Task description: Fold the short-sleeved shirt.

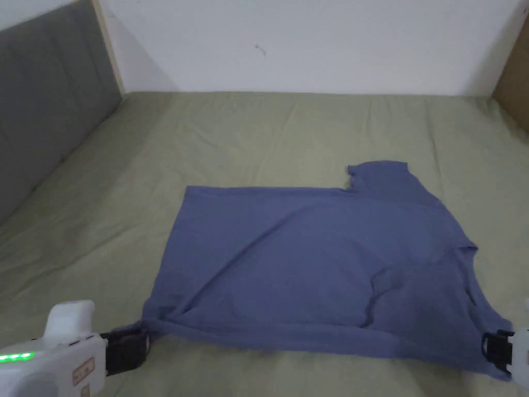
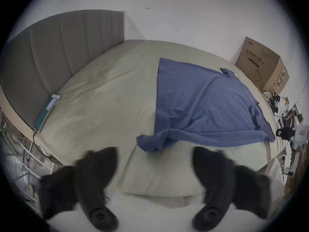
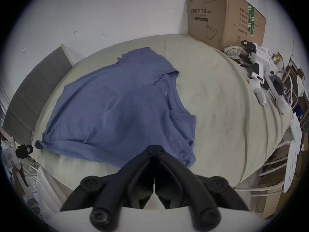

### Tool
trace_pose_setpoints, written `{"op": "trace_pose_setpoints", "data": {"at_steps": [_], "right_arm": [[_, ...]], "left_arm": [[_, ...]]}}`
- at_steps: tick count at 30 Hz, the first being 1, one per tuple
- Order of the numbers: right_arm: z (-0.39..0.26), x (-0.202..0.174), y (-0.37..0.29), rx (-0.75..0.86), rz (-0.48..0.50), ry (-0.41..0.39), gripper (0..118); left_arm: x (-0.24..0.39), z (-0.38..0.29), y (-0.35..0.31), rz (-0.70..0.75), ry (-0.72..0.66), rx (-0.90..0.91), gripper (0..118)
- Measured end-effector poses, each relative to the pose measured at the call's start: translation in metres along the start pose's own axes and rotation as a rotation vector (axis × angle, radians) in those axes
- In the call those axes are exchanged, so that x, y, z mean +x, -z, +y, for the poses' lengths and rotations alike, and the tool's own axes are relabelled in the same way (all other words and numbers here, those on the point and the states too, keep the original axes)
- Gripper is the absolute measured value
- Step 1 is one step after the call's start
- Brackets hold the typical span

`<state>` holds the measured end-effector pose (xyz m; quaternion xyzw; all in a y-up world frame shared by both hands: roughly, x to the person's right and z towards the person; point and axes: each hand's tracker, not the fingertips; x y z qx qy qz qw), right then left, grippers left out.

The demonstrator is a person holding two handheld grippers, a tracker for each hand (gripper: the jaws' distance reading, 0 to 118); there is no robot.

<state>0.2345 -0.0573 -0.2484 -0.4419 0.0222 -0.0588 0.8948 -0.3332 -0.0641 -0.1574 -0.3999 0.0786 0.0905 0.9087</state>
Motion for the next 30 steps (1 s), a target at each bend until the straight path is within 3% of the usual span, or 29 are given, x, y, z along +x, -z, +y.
{"op": "trace_pose_setpoints", "data": {"at_steps": [1, 5, 6, 7, 8, 9, 13, 14, 17, 18, 22, 25, 26, 27, 28, 30], "right_arm": [[0.000, 0.001, 0.001, -0.002, -0.001, -0.001, 1], [-0.004, 0.003, 0.005, -0.022, -0.002, 0.020, 1], [-0.006, 0.004, 0.006, -0.026, 0.000, 0.031, 1], [-0.009, 0.004, 0.008, -0.029, 0.001, 0.044, 1], [-0.010, 0.004, 0.008, -0.035, 0.002, 0.053, 1], [-0.012, 0.006, 0.007, -0.034, 0.007, 0.060, 1], [-0.014, 0.012, 0.000, -0.020, 0.028, 0.061, 1], [-0.014, 0.012, 0.001, -0.017, 0.031, 0.052, 7], [-0.007, 0.012, 0.005, -0.018, 0.006, 0.037, 78], [-0.005, 0.014, 0.007, -0.017, 0.006, 0.038, 84], [0.007, 0.023, 0.010, -0.002, -0.023, 0.052, 82], [0.004, 0.029, 0.035, -0.157, -0.112, -0.050, 75], [-0.001, 0.031, 0.043, -0.182, -0.107, -0.063, 62], [-0.008, 0.035, 0.050, -0.196, -0.084, -0.044, 21], [-0.009, 0.037, 0.049, -0.171, -0.028, 0.042, 11], [-0.003, 0.034, 0.037, -0.110, -0.056, 0.071, 10]], "left_arm": [[-0.001, 0.002, 0.005, -0.007, -0.009, 0.002, 110], [0.004, 0.015, 0.035, -0.038, -0.031, -0.045, 109], [0.005, 0.017, 0.042, -0.079, -0.036, -0.075, 91], [0.005, 0.019, 0.049, -0.098, -0.040, -0.104, 54], [0.008, 0.020, 0.056, -0.069, -0.045, -0.135, 7], [0.011, 0.017, 0.061, 0.009, -0.028, -0.121, 7], [0.012, 0.016, 0.047, -0.024, -0.023, -0.059, 7], [0.012, 0.018, 0.045, -0.029, -0.020, -0.064, 7], [0.016, 0.019, 0.041, -0.019, 0.029, -0.075, 7], [0.017, 0.019, 0.041, -0.012, 0.048, -0.069, 7], [0.018, 0.018, 0.041, -0.018, 0.046, -0.075, 7], [0.017, 0.017, 0.043, -0.014, 0.047, -0.080, 7], [0.017, 0.016, 0.044, -0.012, 0.047, -0.080, 7], [0.017, 0.015, 0.044, -0.014, 0.043, -0.082, 7], [0.017, 0.015, 0.043, -0.019, 0.038, -0.089, 7], [0.018, 0.014, 0.040, -0.017, 0.039, -0.087, 7]]}}
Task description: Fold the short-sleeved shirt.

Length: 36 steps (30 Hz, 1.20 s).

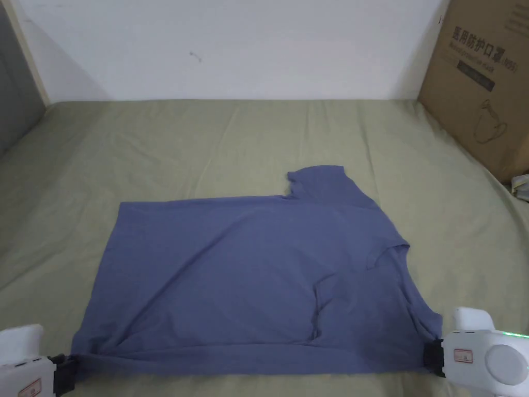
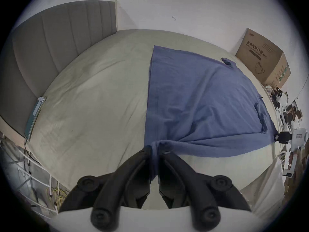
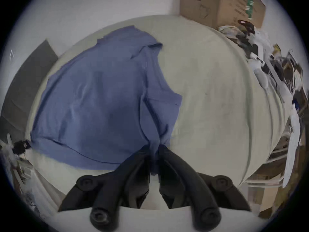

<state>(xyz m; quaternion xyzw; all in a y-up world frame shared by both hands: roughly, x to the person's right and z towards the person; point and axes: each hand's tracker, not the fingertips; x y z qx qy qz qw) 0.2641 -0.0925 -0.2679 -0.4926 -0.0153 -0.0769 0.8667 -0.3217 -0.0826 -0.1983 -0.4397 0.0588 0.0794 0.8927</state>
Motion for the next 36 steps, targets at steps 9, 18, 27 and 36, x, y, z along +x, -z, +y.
{"op": "trace_pose_setpoints", "data": {"at_steps": [9, 18, 27, 36], "right_arm": [[0.047, -0.005, -0.039, 0.088, 0.088, 0.025, 10], [0.135, -0.033, 0.019, 0.026, 0.004, -0.019, 10], [0.149, -0.027, 0.053, -0.018, -0.072, 0.014, 65], [0.111, -0.018, -0.026, 0.168, -0.003, -0.044, 67]], "left_arm": [[0.009, 0.029, -0.017, 0.011, 0.018, 0.030, 7], [0.023, 0.111, 0.035, 0.045, 0.095, -0.004, 7], [0.010, 0.108, 0.069, 0.068, 0.104, -0.065, 113], [-0.006, 0.063, -0.012, -0.059, -0.069, 0.059, 67]]}}
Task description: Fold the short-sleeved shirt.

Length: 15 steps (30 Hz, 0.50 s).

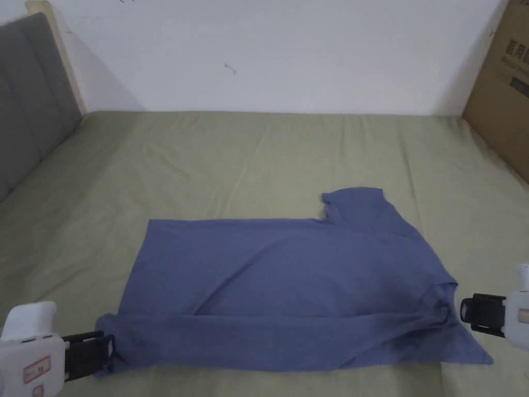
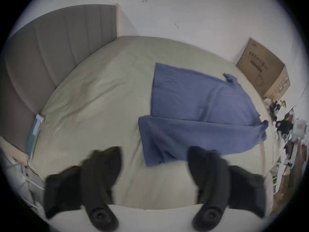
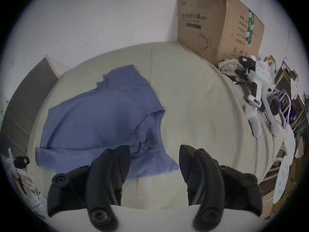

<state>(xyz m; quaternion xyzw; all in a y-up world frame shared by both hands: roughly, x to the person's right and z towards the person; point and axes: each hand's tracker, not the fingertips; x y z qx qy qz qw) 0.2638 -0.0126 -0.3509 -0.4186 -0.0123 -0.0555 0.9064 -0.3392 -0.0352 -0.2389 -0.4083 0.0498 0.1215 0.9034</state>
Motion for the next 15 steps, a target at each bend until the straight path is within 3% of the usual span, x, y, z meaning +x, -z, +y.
{"op": "trace_pose_setpoints", "data": {"at_steps": [2, 3, 4, 5, 6, 9, 10, 11, 12, 13, 14, 15], "right_arm": [[-0.018, -0.002, -0.006, -0.011, 0.028, -0.007, 65], [-0.028, -0.005, -0.005, -0.017, 0.045, -0.033, 48], [-0.037, -0.009, -0.002, -0.036, 0.038, -0.064, 21], [-0.044, -0.012, 0.003, -0.046, 0.014, -0.079, 3], [-0.052, -0.014, 0.007, -0.066, -0.001, -0.084, 3], [-0.065, -0.019, 0.012, -0.106, 0.101, -0.005, 2], [-0.067, -0.021, 0.013, -0.107, 0.094, -0.011, 2], [-0.068, -0.024, 0.011, -0.100, 0.077, -0.021, 2], [-0.068, -0.025, 0.011, -0.095, 0.065, -0.032, 2], [-0.066, -0.024, 0.011, -0.096, 0.064, -0.038, 2], [-0.066, -0.024, 0.010, -0.096, 0.068, -0.036, 2], [-0.064, -0.022, 0.009, -0.094, 0.074, -0.029, 2]], "left_arm": [[-0.002, -0.016, -0.007, -0.005, -0.011, -0.008, 16], [-0.001, -0.024, -0.005, -0.004, -0.011, -0.015, 0], [-0.003, -0.033, -0.002, -0.004, -0.005, -0.029, 0], [-0.003, -0.038, 0.002, -0.015, -0.009, -0.056, 0], [-0.011, -0.044, 0.012, -0.030, -0.022, -0.105, 0], [-0.009, -0.051, 0.015, -0.027, -0.043, -0.080, 0], [-0.009, -0.048, 0.016, -0.023, -0.053, -0.080, 2], [-0.011, -0.044, 0.019, -0.020, -0.059, -0.076, 18], [-0.012, -0.041, 0.022, -0.013, -0.064, -0.063, 62], [-0.014, -0.035, 0.026, 0.001, -0.067, -0.052, 95], [-0.017, -0.029, 0.034, 0.008, -0.073, -0.054, 113], [-0.019, -0.025, 0.041, 0.021, -0.103, -0.059, 116]]}}
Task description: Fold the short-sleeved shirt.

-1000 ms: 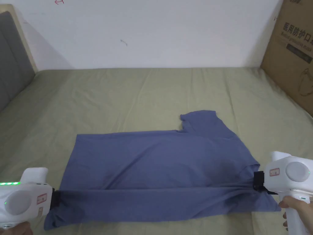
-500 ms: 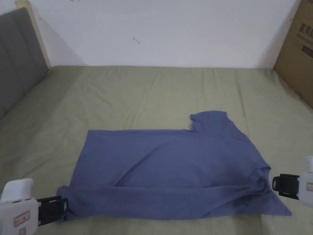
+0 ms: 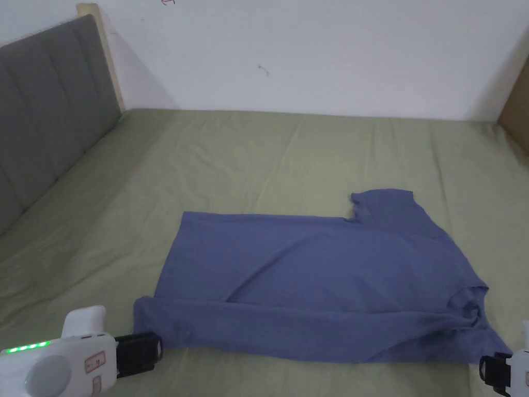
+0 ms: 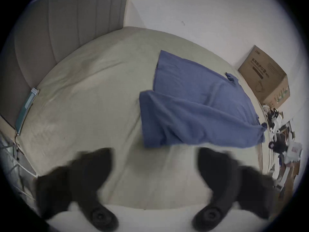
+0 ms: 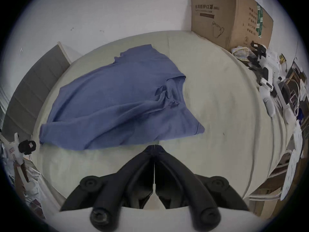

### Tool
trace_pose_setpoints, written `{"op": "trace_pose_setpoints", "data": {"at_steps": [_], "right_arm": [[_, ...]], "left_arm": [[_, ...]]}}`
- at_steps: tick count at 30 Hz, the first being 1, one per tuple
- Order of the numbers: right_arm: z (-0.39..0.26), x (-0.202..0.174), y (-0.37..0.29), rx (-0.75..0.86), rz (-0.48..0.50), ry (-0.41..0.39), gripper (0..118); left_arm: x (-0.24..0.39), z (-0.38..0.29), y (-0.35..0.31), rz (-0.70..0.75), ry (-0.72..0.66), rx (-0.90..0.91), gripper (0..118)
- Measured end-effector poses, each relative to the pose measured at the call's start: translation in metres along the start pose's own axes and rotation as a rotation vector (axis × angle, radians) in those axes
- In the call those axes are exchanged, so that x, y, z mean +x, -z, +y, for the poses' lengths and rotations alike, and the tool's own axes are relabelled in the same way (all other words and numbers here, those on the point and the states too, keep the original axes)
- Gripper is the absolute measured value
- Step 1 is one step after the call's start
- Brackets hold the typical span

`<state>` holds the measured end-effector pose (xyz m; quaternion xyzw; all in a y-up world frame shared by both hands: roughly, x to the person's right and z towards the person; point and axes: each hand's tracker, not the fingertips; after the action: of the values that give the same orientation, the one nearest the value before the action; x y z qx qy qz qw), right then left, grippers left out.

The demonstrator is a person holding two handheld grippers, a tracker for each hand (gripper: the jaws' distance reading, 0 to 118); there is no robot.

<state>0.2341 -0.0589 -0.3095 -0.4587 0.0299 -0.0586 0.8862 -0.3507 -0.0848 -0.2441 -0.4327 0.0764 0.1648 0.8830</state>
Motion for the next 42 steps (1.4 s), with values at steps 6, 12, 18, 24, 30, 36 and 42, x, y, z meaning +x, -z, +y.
{"op": "trace_pose_setpoints", "data": {"at_steps": [6, 12, 18, 24, 30, 36, 42], "right_arm": [[-0.002, 0.009, 0.001, -0.013, -0.032, 0.019, 2], [-0.002, 0.025, 0.006, -0.018, -0.061, 0.088, 68], [0.035, 0.042, 0.024, 0.025, -0.069, 0.136, 83], [0.041, 0.039, 0.090, -0.125, -0.161, 0.121, 69], [0.039, 0.025, 0.071, -0.106, -0.151, 0.058, 13], [0.054, 0.036, 0.030, -0.054, -0.084, 0.104, 13], [0.035, 0.053, -0.014, -0.024, -0.059, 0.145, 13]], "left_arm": [[-0.003, 0.011, 0.050, 0.032, -0.058, -0.124, 91], [0.016, 0.008, 0.033, 0.020, -0.008, -0.026, 8], [0.019, 0.014, 0.033, 0.046, 0.027, -0.061, 7], [0.017, 0.019, 0.026, 0.030, 0.022, -0.064, 7], [0.027, 0.021, 0.017, 0.043, 0.086, -0.081, 7], [0.035, 0.025, -0.019, 0.054, 0.161, -0.041, 7], [0.011, 0.008, -0.050, 0.099, 0.224, 0.010, 4]]}}
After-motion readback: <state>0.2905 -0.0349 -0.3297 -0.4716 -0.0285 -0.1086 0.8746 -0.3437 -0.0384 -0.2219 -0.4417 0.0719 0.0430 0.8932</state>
